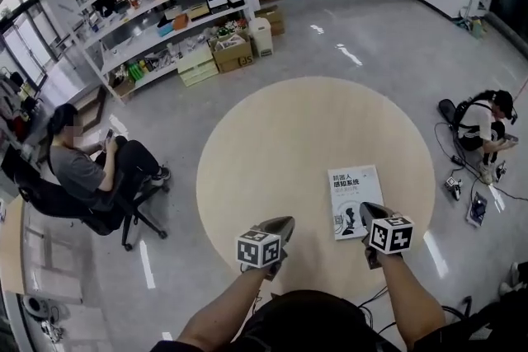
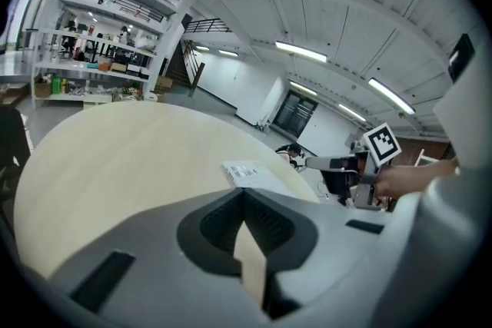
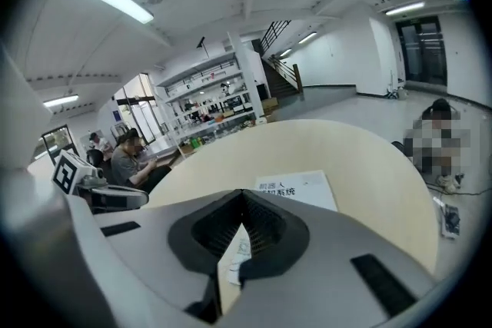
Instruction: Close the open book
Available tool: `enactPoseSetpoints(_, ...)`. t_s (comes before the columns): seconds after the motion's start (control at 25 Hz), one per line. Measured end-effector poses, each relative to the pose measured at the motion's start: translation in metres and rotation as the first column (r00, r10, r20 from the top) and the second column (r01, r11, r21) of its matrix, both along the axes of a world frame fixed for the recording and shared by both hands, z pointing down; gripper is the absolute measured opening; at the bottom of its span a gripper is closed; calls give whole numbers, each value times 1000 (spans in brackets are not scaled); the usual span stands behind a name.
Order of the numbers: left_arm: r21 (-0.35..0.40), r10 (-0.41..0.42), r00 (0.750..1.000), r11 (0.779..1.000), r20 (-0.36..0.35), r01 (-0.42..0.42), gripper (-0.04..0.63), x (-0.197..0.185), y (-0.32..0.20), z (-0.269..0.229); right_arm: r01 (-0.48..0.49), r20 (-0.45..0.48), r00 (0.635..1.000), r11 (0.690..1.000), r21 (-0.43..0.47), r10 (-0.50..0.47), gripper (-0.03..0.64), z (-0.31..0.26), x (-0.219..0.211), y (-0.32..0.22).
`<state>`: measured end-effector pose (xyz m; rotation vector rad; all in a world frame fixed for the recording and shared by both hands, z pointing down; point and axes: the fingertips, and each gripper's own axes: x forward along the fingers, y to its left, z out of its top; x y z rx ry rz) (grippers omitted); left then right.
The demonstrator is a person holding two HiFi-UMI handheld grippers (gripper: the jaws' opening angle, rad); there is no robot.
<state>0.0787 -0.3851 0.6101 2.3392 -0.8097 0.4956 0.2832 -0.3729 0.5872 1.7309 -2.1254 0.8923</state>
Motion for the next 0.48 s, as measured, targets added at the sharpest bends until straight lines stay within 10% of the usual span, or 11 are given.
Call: enactPoseSetpoints(0.48,192,-58,996,979,-65,69,-11,-29,-26,-73,176,-73,984,969,175,-166,-2,-80,-38,-29)
